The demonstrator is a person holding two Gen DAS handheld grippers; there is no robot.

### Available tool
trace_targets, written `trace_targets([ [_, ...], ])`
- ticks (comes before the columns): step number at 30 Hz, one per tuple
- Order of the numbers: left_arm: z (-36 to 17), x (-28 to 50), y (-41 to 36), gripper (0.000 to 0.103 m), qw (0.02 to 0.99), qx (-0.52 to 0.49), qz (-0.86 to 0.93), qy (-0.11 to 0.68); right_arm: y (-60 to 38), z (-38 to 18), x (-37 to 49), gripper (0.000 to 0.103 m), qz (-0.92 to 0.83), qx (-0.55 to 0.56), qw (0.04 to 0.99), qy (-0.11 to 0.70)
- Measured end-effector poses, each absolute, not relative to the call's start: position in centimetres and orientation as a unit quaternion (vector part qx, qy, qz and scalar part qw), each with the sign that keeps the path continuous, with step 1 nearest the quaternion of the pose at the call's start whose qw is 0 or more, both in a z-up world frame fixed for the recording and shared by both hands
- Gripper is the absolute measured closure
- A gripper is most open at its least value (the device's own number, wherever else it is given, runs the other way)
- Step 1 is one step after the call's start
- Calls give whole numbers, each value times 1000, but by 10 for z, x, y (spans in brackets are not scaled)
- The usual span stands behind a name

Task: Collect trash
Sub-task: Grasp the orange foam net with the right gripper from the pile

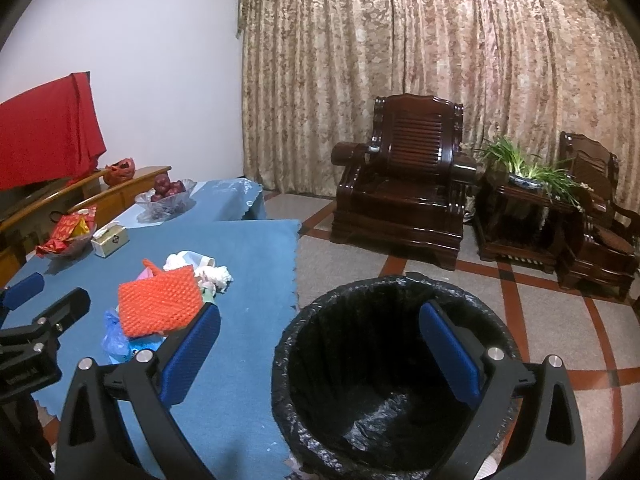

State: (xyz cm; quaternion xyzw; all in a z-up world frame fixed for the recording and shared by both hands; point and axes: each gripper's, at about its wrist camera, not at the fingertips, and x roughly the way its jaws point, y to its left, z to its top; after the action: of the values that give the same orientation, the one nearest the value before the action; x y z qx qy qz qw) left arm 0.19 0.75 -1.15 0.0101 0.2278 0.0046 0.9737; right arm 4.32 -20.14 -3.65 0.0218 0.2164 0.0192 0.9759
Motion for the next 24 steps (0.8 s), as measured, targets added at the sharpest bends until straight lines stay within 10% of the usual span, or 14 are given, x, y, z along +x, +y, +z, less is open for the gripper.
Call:
trace_targets([
  [24,-47,47,135,5,957,-8,132,257,-62,-97,166,15,166,-14,941,296],
])
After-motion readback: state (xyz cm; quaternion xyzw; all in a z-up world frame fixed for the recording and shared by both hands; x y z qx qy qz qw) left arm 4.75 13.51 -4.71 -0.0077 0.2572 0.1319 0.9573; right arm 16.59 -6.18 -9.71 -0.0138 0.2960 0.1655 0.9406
